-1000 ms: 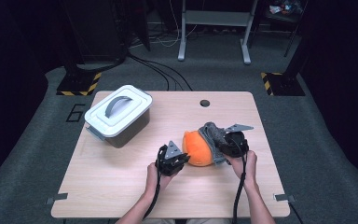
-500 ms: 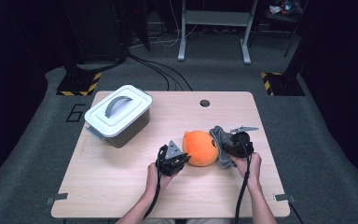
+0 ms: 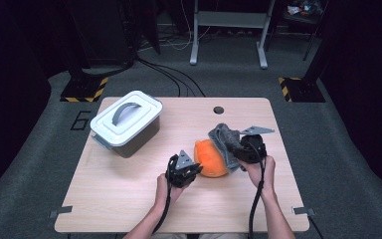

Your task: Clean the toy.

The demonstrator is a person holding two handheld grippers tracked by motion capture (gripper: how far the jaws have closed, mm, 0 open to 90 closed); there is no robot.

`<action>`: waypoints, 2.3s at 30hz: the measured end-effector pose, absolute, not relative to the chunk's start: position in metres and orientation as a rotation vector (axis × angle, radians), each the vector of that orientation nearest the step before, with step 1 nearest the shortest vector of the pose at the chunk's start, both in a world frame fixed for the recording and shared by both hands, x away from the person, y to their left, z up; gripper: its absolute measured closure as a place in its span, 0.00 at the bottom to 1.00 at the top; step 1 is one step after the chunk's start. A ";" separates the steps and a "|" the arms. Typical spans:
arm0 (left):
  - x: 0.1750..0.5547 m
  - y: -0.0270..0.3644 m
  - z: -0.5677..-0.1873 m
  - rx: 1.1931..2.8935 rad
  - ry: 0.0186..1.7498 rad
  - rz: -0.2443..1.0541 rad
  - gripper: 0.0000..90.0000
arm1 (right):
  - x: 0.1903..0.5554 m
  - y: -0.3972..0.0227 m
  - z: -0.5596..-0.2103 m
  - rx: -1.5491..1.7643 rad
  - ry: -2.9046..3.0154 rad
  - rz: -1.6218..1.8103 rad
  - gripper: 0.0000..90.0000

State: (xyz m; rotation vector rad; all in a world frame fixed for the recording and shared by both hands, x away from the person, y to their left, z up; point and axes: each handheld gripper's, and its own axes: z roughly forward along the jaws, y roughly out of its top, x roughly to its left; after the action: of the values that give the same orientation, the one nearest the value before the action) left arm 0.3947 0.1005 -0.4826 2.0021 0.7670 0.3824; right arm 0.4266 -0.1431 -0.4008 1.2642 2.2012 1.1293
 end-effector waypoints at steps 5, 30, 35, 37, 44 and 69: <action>0.394 0.100 -0.482 2.008 0.761 0.384 0.92 | 0.427 -0.114 -0.397 1.169 2.262 1.092 0.82; 0.394 0.098 -0.484 2.009 0.766 0.380 0.92 | 0.435 -0.108 -0.417 1.197 2.293 0.981 0.82; 0.395 0.099 -0.484 2.007 0.771 0.376 0.92 | 0.437 -0.125 -0.420 1.236 2.265 0.974 0.82; 0.395 0.099 -0.484 2.005 0.773 0.374 0.92 | 0.439 -0.133 -0.423 1.269 2.251 0.970 0.82; 0.394 0.098 -0.484 2.007 0.762 0.384 0.92 | 0.447 -0.158 -0.440 1.382 2.235 0.977 0.81; 0.396 0.098 -0.482 1.996 0.774 0.389 0.92 | 0.449 -0.189 -0.459 1.522 2.157 0.968 0.81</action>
State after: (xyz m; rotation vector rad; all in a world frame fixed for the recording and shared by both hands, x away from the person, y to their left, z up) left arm 0.3956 0.0985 -0.4825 1.9958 0.7743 0.3890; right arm 0.4487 -0.1894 -0.4589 1.5220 2.1569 0.9680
